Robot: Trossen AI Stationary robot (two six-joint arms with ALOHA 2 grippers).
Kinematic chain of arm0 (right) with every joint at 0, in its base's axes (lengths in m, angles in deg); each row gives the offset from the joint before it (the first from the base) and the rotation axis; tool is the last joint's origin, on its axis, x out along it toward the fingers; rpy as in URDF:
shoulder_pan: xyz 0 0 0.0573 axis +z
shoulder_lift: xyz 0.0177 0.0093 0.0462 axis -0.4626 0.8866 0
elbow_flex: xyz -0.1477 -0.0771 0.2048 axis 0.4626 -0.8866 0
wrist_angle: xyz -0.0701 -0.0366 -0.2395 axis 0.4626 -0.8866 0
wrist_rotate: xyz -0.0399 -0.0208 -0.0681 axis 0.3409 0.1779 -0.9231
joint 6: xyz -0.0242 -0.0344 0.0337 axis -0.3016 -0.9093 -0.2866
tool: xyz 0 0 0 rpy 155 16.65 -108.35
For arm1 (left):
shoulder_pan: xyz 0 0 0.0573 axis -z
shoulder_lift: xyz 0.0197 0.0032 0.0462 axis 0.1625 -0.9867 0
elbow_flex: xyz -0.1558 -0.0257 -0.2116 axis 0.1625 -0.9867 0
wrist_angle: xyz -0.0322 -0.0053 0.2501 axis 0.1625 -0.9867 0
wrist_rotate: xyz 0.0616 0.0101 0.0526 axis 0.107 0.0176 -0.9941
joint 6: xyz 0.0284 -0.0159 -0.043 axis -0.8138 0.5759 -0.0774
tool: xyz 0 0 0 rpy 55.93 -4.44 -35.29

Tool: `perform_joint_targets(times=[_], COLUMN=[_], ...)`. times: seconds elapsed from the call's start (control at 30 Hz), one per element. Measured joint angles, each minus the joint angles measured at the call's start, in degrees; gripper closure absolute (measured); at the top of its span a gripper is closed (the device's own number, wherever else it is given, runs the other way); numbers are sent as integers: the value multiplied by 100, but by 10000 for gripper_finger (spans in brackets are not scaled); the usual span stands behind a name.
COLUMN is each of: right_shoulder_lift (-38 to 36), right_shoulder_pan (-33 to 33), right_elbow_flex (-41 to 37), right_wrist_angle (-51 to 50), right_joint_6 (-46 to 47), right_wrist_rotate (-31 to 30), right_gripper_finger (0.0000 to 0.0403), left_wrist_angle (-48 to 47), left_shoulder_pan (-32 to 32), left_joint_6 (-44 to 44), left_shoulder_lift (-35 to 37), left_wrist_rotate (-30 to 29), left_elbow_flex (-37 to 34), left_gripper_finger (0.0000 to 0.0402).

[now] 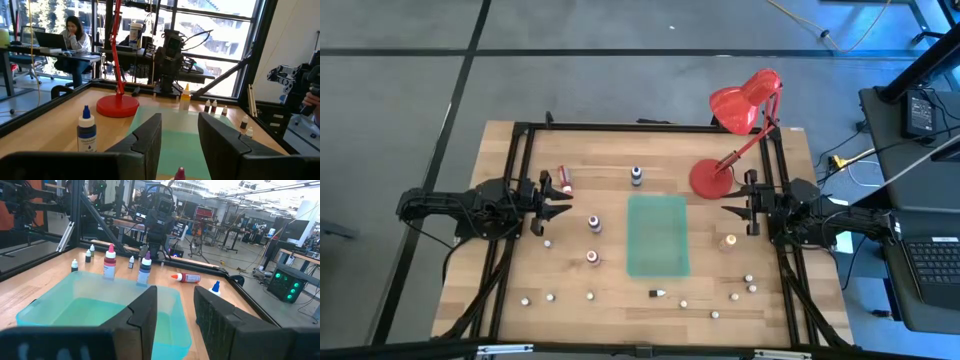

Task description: Pick & Place food coloring

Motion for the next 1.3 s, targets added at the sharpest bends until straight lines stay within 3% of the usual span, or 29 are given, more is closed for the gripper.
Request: perform_joint_targets(times=[0.23, 0.53, 1.3], right_shoulder_lift=[4, 4, 4], right_shoulder_pan=[1, -1, 0], right_elbow_flex=[0, 1, 1], right_wrist_angle=[2, 2, 4], right_joint_6=[50, 758, 576], right_wrist_rotate=[1, -1, -1], right_gripper_finger=[271, 271, 271], left_wrist_angle=[0, 0, 0], left_shoulder_pan=[0, 0, 2], left_joint_6=[0, -2, -349], left_shoulder_lift=[-2, -1, 0], left_wrist_rotate=[-50, -57, -73], left_elbow_flex=[2, 0, 0], left_gripper_finger=[278, 278, 276])
